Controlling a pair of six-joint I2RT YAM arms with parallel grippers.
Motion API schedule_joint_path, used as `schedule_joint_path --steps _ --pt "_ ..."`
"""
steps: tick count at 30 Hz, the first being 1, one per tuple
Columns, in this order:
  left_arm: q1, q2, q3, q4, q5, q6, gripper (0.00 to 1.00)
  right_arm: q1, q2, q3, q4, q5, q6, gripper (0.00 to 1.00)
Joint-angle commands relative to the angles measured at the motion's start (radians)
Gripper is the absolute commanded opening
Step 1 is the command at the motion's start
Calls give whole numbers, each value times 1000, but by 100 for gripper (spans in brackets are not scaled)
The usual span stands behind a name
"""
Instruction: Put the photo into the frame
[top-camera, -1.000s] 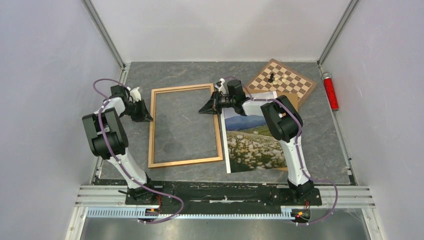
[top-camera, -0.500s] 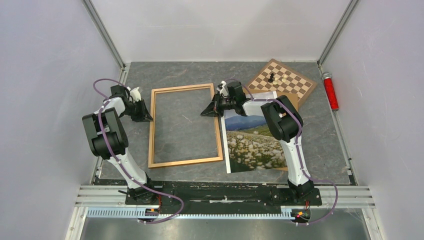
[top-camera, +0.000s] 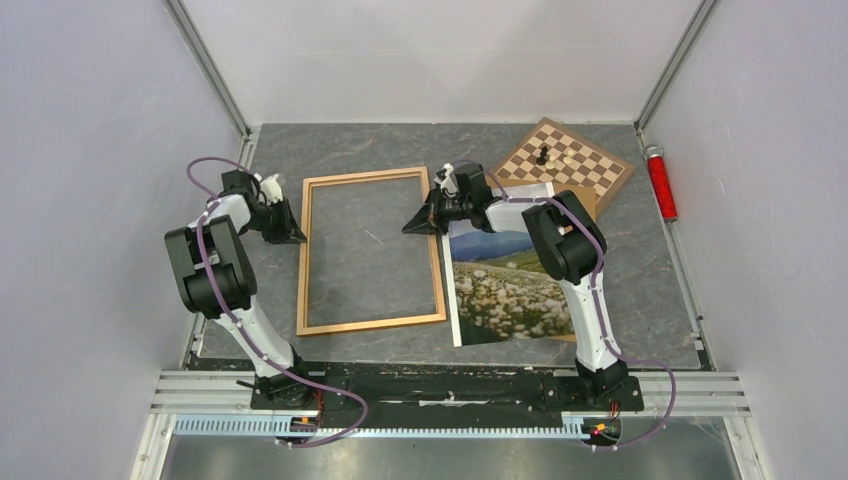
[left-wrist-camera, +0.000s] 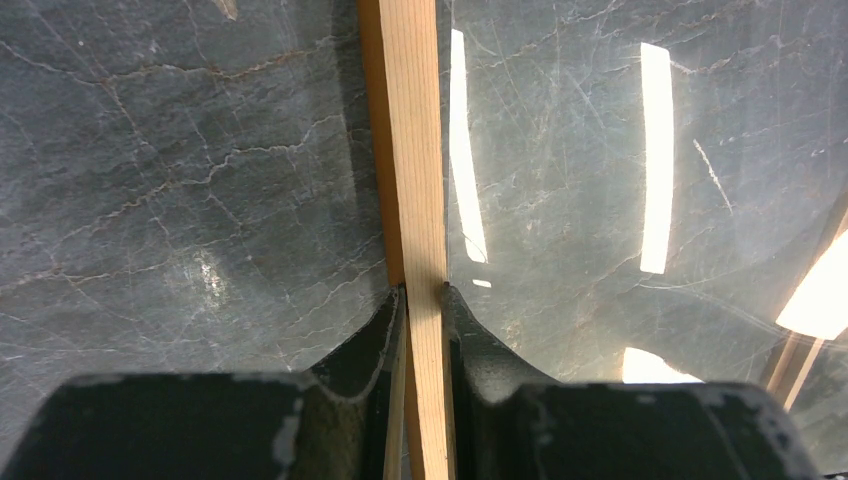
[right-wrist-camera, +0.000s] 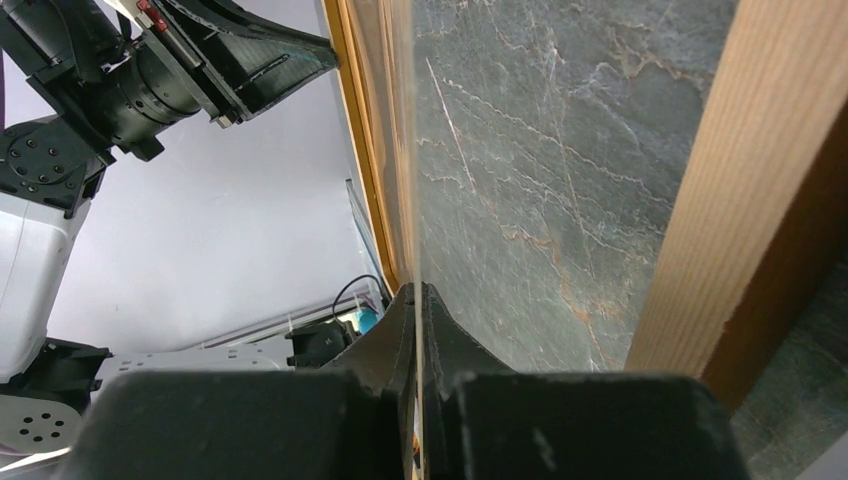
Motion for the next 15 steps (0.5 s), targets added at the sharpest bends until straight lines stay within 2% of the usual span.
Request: schedule_joint_path --steps 1,15 --pt "-8 -36 -1 25 3 18 21 -2 -52 8 59 -20 41 0" --pt "-10 -40 2 24 3 22 22 -6 -46 0 181 -40 158 0"
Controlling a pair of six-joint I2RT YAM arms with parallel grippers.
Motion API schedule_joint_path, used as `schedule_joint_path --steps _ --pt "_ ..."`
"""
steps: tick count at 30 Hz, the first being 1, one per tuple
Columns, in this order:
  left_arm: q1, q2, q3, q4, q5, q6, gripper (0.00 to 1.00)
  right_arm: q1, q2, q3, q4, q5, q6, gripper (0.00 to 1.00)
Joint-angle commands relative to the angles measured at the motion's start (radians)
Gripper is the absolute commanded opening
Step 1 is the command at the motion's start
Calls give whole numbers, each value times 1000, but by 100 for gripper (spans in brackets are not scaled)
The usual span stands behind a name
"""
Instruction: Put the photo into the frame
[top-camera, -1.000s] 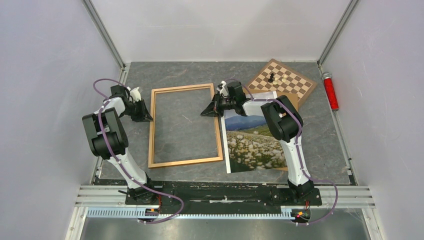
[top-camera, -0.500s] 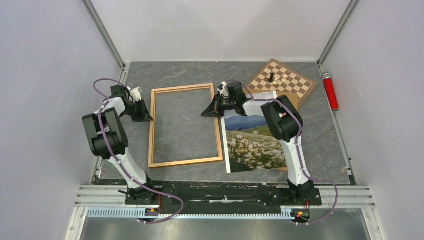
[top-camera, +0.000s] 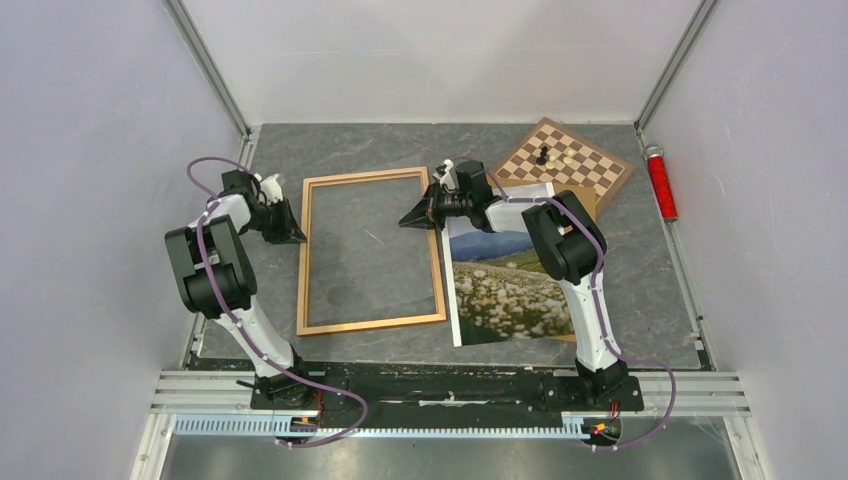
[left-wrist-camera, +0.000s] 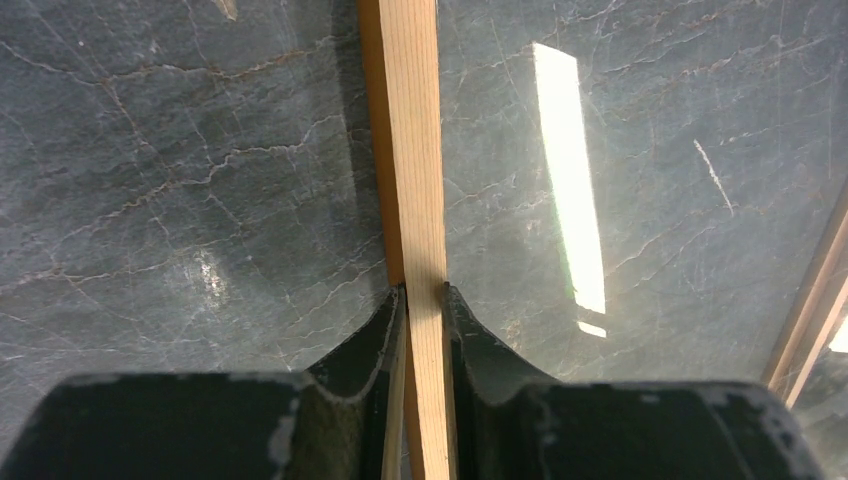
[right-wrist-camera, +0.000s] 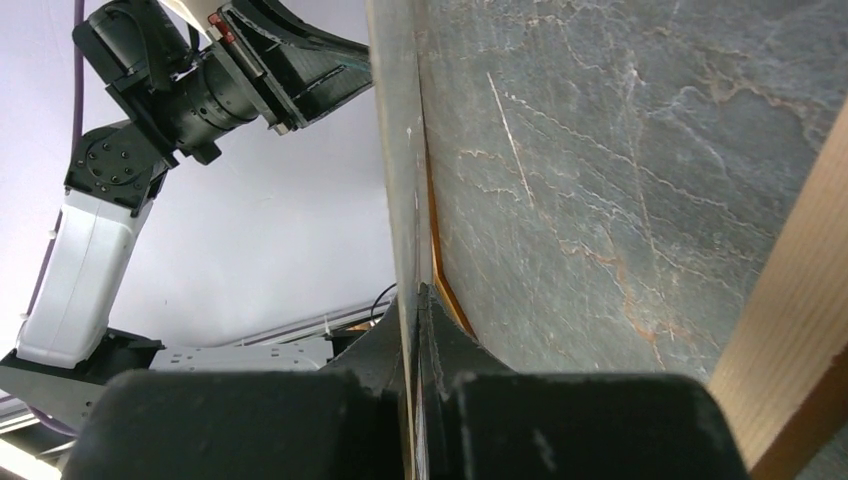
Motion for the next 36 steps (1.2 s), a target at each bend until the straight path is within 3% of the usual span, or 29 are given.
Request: schedule_joint_path --steps 1,17,36 --pt "-9 -42 4 24 5 20 23 -5 -47 -3 81 -24 44 0" --pt "-8 -52 37 -8 5 23 46 -5 -47 -57 181 -37 117 0" --pt "-6 -66 58 -25 -6 31 49 -3 -56 -70 172 -46 70 0"
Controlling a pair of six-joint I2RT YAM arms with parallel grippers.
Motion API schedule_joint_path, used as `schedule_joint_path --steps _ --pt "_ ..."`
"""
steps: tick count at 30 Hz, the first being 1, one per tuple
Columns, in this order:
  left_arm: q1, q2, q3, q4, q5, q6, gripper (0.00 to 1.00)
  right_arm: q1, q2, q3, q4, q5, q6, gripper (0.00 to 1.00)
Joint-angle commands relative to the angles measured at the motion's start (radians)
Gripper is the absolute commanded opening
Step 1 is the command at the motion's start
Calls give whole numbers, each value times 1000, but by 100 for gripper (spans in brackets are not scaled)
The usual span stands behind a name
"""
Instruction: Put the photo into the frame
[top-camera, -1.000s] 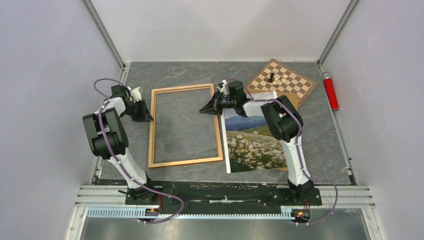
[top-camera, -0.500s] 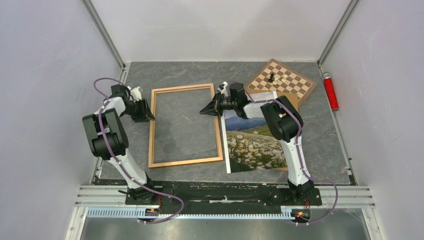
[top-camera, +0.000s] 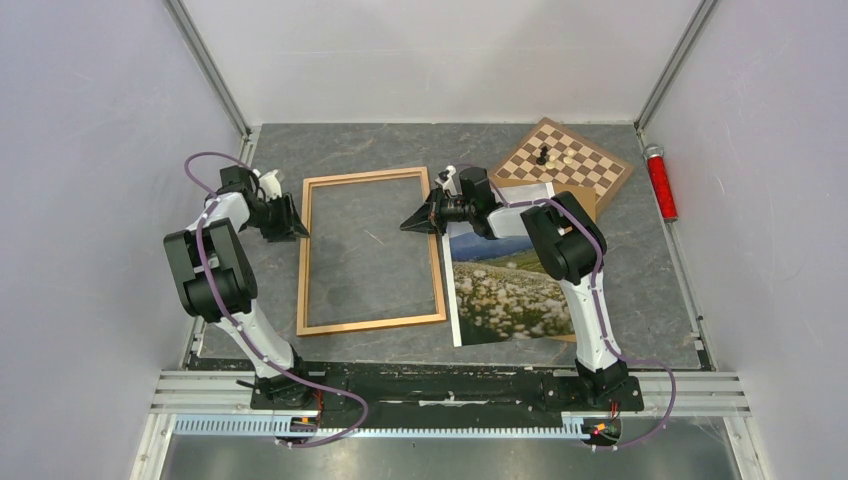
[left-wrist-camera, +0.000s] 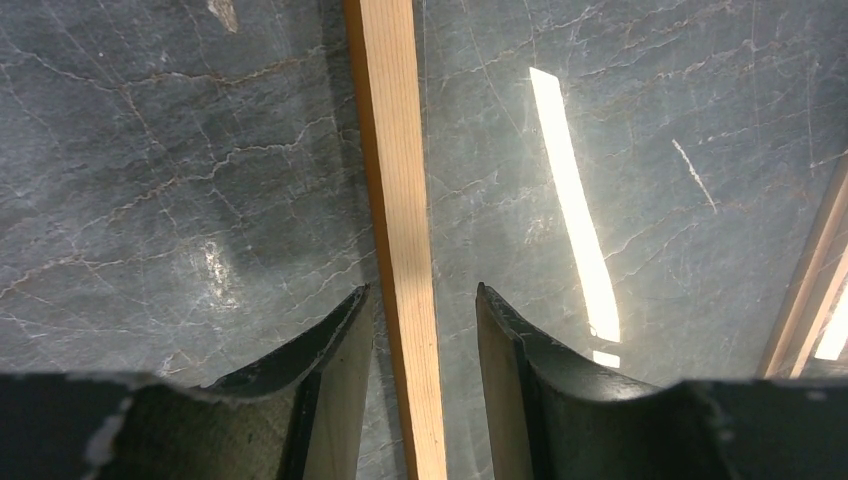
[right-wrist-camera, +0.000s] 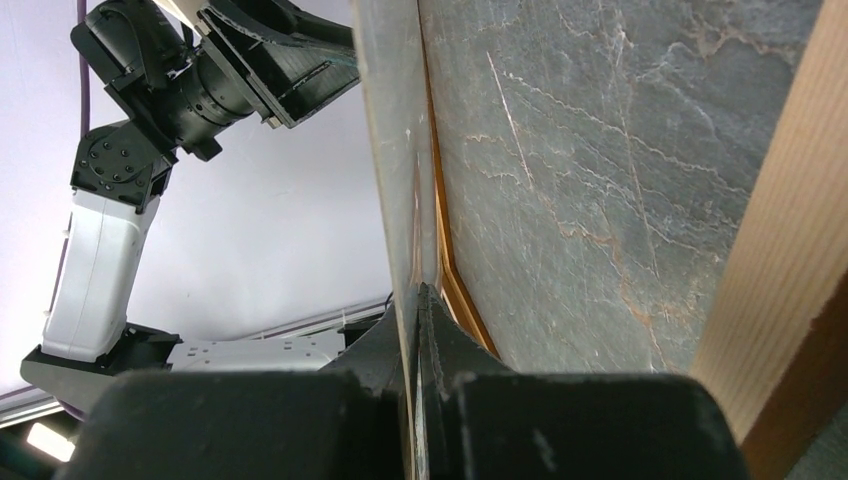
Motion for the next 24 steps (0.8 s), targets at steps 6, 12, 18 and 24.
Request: schedule_joint_path --steps 6,12,18,24 --pt "-2 -32 39 2 5 32 49 1 -49 13 43 -26 -21 0" --pt "-1 -28 36 3 6 33 49 5 -46 22 51 -29 -32 0" --pt "-2 -20 38 5 13 29 49 11 -38 24 81 -35 -23 0" --pt "-2 -12 37 5 20 25 49 12 -38 18 100 -38 -7 0"
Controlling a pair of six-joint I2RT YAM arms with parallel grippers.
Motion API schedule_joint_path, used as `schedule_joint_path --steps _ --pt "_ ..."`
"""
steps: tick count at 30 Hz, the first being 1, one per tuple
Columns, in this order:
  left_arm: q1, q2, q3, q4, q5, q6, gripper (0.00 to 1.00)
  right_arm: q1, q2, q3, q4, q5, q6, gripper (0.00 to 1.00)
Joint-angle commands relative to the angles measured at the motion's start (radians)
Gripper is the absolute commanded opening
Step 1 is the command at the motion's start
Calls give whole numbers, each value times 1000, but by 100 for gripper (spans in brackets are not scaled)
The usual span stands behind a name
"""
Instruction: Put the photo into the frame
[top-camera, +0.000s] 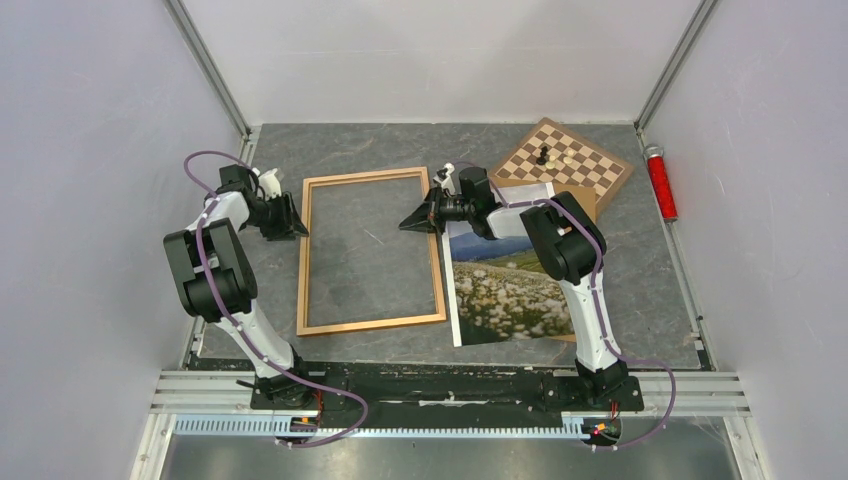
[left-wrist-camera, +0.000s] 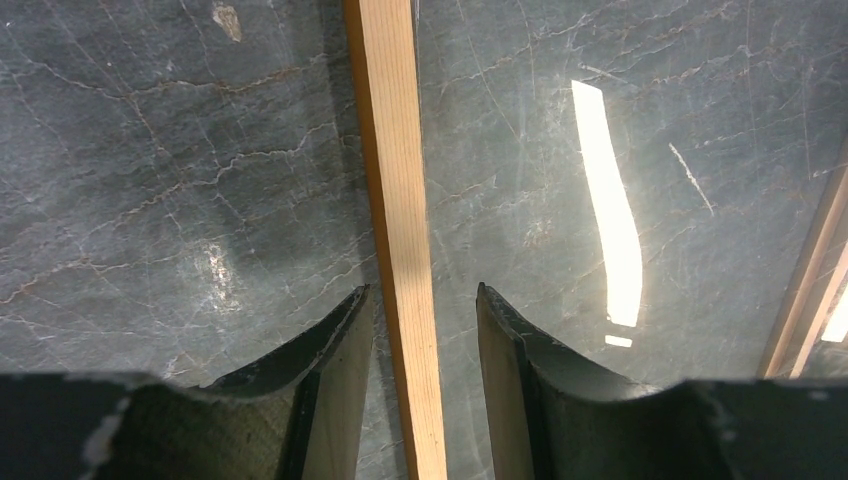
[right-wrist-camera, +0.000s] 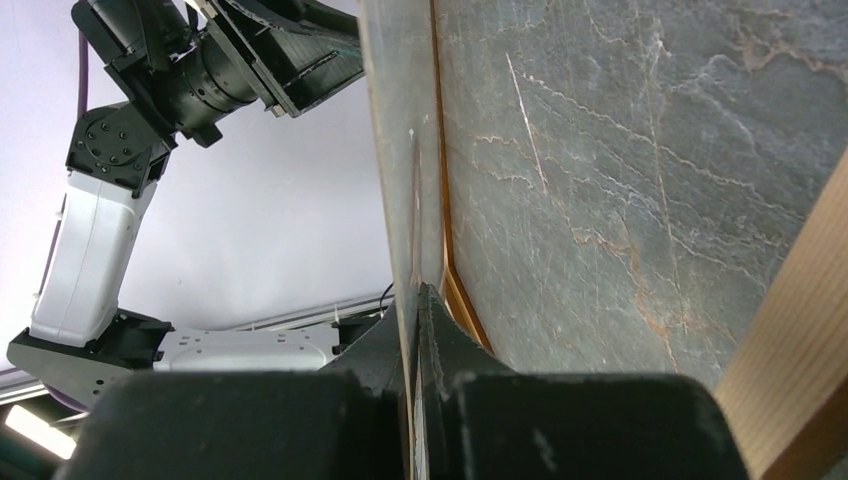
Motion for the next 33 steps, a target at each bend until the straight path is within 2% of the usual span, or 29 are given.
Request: schedule_joint_path --steps 1,7,33 --pt "-2 -11 30 6 19 24 49 8 -37 16 75 -29 25 0" --pt "-2 -11 28 8 15 26 49 7 -37 1 120 -29 73 0" --pt "-2 -10 36 3 15 26 49 12 -43 -18 140 -37 78 0"
